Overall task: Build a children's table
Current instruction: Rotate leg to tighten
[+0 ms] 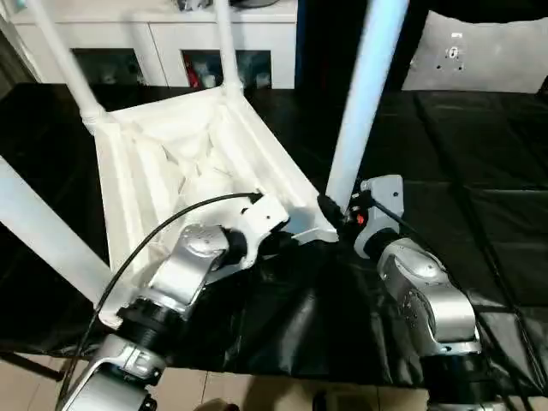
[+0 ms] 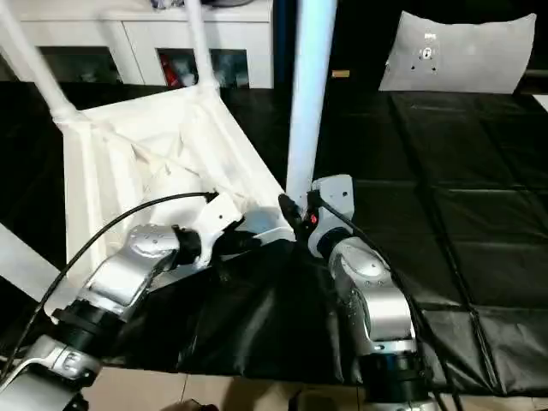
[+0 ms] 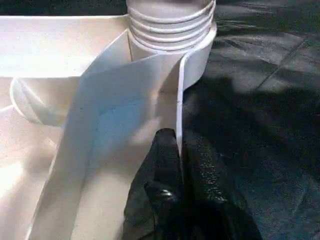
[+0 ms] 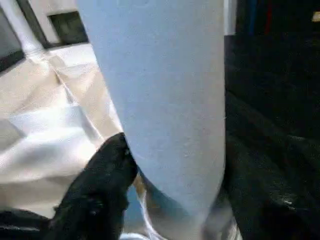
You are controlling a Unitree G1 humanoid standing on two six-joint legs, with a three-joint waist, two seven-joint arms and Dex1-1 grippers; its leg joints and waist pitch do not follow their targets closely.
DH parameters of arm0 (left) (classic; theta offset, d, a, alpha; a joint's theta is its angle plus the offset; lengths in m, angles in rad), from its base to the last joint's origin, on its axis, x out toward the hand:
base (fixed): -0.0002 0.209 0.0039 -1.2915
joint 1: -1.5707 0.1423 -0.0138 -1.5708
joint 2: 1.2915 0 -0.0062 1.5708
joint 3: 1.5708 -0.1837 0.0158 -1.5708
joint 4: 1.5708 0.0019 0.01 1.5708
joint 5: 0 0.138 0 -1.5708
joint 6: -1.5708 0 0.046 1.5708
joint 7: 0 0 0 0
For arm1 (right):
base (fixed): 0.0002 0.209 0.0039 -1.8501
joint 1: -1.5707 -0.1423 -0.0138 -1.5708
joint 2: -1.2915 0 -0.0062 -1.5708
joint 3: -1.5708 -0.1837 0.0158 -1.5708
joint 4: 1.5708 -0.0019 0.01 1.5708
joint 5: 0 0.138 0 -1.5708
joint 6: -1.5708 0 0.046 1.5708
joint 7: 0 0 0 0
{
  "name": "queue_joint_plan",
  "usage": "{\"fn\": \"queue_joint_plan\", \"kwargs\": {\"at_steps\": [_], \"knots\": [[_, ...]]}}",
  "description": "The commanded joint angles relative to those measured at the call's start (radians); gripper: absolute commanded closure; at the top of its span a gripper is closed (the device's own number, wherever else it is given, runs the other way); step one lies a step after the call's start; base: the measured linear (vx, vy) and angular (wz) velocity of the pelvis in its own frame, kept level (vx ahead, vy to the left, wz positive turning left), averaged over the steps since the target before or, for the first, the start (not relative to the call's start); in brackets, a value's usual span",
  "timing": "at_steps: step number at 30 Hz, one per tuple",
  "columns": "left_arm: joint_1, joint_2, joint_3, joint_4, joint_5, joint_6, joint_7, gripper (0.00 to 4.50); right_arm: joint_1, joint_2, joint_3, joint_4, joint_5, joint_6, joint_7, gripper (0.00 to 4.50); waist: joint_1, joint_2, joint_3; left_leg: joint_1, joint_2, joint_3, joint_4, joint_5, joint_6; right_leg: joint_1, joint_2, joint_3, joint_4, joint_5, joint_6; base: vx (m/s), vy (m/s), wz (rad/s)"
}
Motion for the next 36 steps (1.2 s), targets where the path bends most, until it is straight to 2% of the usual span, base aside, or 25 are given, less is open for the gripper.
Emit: {"fn": "queue_joint_plan", "kwargs": {"at_steps": [1,2,3,5,7,8,9,10,11,12,13,14,15,17,19,21,22,23,24,27,28,29,31,33,36], "knots": [[-0.036,-0.050,-0.033,0.001,-0.013,-0.027,0.034,4.50,0.047,0.025,0.140,-0.016,0.071,0.034,0.125,1.45,0.000,-0.011,-0.029,-0.003,0.075,-0.036,-0.093,-0.194,0.061,0.031,-0.084,0.055,-0.090,-0.332,-0.182,0.000,0.000,0.00],[-0.032,-0.032,-0.033,-0.004,-0.014,-0.042,0.009,4.50,0.069,-0.018,0.134,-0.038,0.070,0.024,0.169,1.36,0.004,-0.010,-0.034,0.004,0.076,-0.031,-0.089,-0.188,0.069,0.031,-0.084,0.057,-0.090,-0.301,-0.194,0.000,0.000,0.00],[-0.028,-0.015,-0.031,-0.008,-0.014,-0.044,-0.012,4.50,0.087,-0.055,0.123,-0.054,0.070,0.010,0.204,1.26,0.006,-0.012,-0.035,0.004,0.077,-0.031,-0.089,-0.184,0.075,0.034,-0.084,0.057,-0.089,-0.290,-0.198,0.000,0.000,0.00],[-0.021,0.014,-0.028,-0.009,-0.017,-0.070,-0.053,4.50,0.108,-0.116,0.093,-0.073,0.084,0.003,0.259,1.03,0.012,-0.014,-0.037,-0.007,0.075,-0.029,-0.086,-0.138,0.102,0.043,-0.089,0.057,-0.084,-0.247,-0.212,0.000,0.000,0.00],[-0.011,0.047,-0.028,-0.009,-0.026,-0.099,-0.106,4.50,0.115,-0.184,0.056,-0.076,0.099,-0.008,0.323,0.89,0.014,-0.020,-0.041,-0.011,0.075,-0.029,-0.085,-0.115,0.120,0.047,-0.091,0.054,-0.082,-0.245,-0.214,0.000,0.000,0.00],[-0.005,0.068,-0.030,-0.009,-0.033,-0.120,-0.143,4.50,0.114,-0.222,0.038,-0.073,0.107,-0.019,0.362,0.80,0.017,-0.023,-0.046,-0.013,0.074,-0.028,-0.081,-0.084,0.134,0.052,-0.091,0.054,-0.081,-0.224,-0.214,0.000,0.000,0.00],[-0.001,0.091,-0.033,-0.007,-0.038,-0.138,-0.180,4.50,0.108,-0.260,0.021,-0.063,0.113,-0.033,0.403,0.69,0.019,-0.021,-0.050,-0.015,0.076,-0.029,-0.078,-0.045,0.150,0.054,-0.091,0.052,-0.073,-0.170,-0.225,0.000,0.000,0.00],[0.001,0.102,-0.035,-0.006,-0.040,-0.154,-0.198,4.50,0.104,-0.276,0.015,-0.058,0.113,-0.039,0.418,0.62,0.019,-0.021,-0.052,-0.016,0.076,-0.028,-0.075,-0.029,0.163,0.053,-0.091,0.051,-0.071,-0.141,-0.233,0.000,0.000,0.00],[0.006,0.125,-0.040,-0.004,-0.050,-0.183,-0.241,4.50,0.092,-0.306,0.008,-0.045,0.115,-0.054,0.449,0.54,0.019,-0.021,-0.059,-0.016,0.076,-0.028,-0.070,0.010,0.183,0.054,-0.089,0.049,-0.060,-0.072,-0.252,0.000,0.000,0.00],[0.011,0.142,-0.043,-0.008,-0.057,-0.188,-0.273,4.50,0.086,-0.330,0.006,-0.037,0.122,-0.065,0.479,0.46,0.019,-0.019,-0.057,-0.017,0.078,-0.028,-0.070,0.023,0.193,0.051,-0.090,0.047,-0.058,-0.052,-0.261,0.000,0.000,0.00],[0.011,0.144,-0.043,-0.008,-0.058,-0.187,-0.275,4.50,0.085,-0.332,0.006,-0.036,0.123,-0.066,0.482,0.46,0.020,-0.020,-0.061,-0.019,0.077,-0.028,-0.064,0.051,0.210,0.054,-0.090,0.046,-0.051,-0.009,-0.273,0.000,0.000,0.00],[0.018,0.189,-0.053,0.005,-0.060,-0.243,-0.344,4.50,0.062,-0.382,0.010,-0.019,0.143,-0.098,0.579,0.46,0.021,-0.023,-0.066,-0.020,0.078,-0.027,-0.060,0.078,0.230,0.054,-0.090,0.045,-0.045,0.029,-0.284,0.000,0.000,0.00],[0.018,0.190,-0.054,0.005,-0.060,-0.245,-0.346,4.50,0.062,-0.383,0.010,-0.019,0.144,-0.098,0.582,0.46,0.021,-0.025,-0.069,-0.019,0.078,-0.028,-0.057,0.087,0.241,0.054,-0.090,0.043,-0.042,0.042,-0.290,0.000,0.000,0.00],[0.021,0.220,-0.058,0.020,-0.068,-0.297,-0.404,4.50,0.044,-0.420,0.025,-0.013,0.171,-0.104,0.682,0.46,0.023,-0.023,-0.067,-0.018,0.082,-0.027,-0.055,0.087,0.270,0.049,-0.089,0.041,-0.038,0.053,-0.301,0.000,0.000,0.00],[0.020,0.239,-0.062,0.026,-0.078,-0.315,-0.448,4.50,0.031,-0.450,0.045,-0.005,0.188,-0.108,0.758,0.46,0.025,-0.021,-0.065,-0.014,0.085,-0.026,-0.057,0.066,0.267,0.045,-0.089,0.040,-0.042,0.011,-0.303,0.000,0.000,0.00],[0.015,0.254,-0.070,0.026,-0.087,-0.326,-0.487,4.50,0.012,-0.474,0.065,0.014,0.195,-0.120,0.823,0.46,0.029,-0.018,-0.062,-0.010,0.091,-0.026,-0.060,0.037,0.244,0.042,-0.090,0.040,-0.045,-0.043,-0.306,0.000,0.000,0.00],[0.008,0.265,-0.079,0.029,-0.091,-0.338,-0.517,4.50,-0.011,-0.485,0.079,0.039,0.201,-0.124,0.876,0.61,0.029,-0.028,-0.061,-0.011,0.092,-0.025,-0.062,0.020,0.232,0.044,-0.091,0.040,-0.047,-0.062,-0.306,0.000,0.000,0.00],[0.004,0.269,-0.084,0.031,-0.090,-0.349,-0.528,4.50,-0.022,-0.489,0.084,0.048,0.207,-0.119,0.901,0.79,0.031,-0.026,-0.061,-0.012,0.090,-0.026,-0.063,0.009,0.219,0.047,-0.093,0.041,-0.046,-0.078,-0.309,0.000,0.000,0.00],[0.001,0.273,-0.088,0.037,-0.090,-0.363,-0.542,4.50,-0.033,-0.493,0.090,0.061,0.212,-0.120,0.925,0.79,0.033,-0.024,-0.060,-0.009,0.092,-0.024,-0.063,0.003,0.206,0.043,-0.092,0.042,-0.048,-0.086,-0.307,0.000,0.000,0.00],[-0.006,0.277,-0.092,0.045,-0.089,-0.379,-0.559,4.50,-0.055,-0.500,0.105,0.083,0.217,-0.120,0.969,1.14,0.038,-0.026,-0.060,-0.006,0.094,-0.023,-0.064,-0.003,0.187,0.044,-0.092,0.043,-0.046,-0.081,-0.310,0.000,0.000,0.00],[-0.012,0.277,-0.092,0.053,-0.088,-0.388,-0.566,4.50,-0.070,-0.504,0.118,0.100,0.218,-0.118,0.999,1.23,0.040,-0.028,-0.061,-0.006,0.093,-0.023,-0.063,0.003,0.187,0.045,-0.092,0.044,-0.044,-0.068,-0.311,0.000,0.000,0.00],[-0.015,0.276,-0.091,0.059,-0.086,-0.393,-0.569,4.50,-0.079,-0.508,0.128,0.110,0.219,-0.116,1.021,1.27,0.047,-0.034,-0.066,-0.007,0.091,-0.021,-0.060,0.016,0.190,0.047,-0.093,0.043,-0.041,-0.056,-0.317,0.000,0.000,0.00],[-0.019,0.274,-0.090,0.064,-0.085,-0.397,-0.573,4.50,-0.091,-0.513,0.143,0.123,0.218,-0.115,1.043,1.45,0.053,-0.033,-0.068,-0.008,0.092,-0.020,-0.058,0.032,0.192,0.047,-0.094,0.044,-0.037,-0.038,-0.315,0.000,0.000,0.00],[-0.019,0.275,-0.090,0.064,-0.087,-0.401,-0.577,4.50,-0.105,-0.515,0.156,0.144,0.214,-0.120,1.066,1.60,0.058,-0.038,-0.072,-0.009,0.091,-0.021,-0.055,0.056,0.199,0.048,-0.094,0.043,-0.031,-0.008,-0.320,0.000,0.000,0.00],[-0.017,0.277,-0.092,0.064,-0.088,-0.406,-0.582,4.50,-0.117,-0.513,0.163,0.167,0.206,-0.127,1.084,1.77,0.059,-0.040,-0.073,-0.011,0.090,-0.020,-0.054,0.056,0.199,0.049,-0.094,0.042,-0.031,-0.014,-0.320,0.000,0.000,0.00]]}}
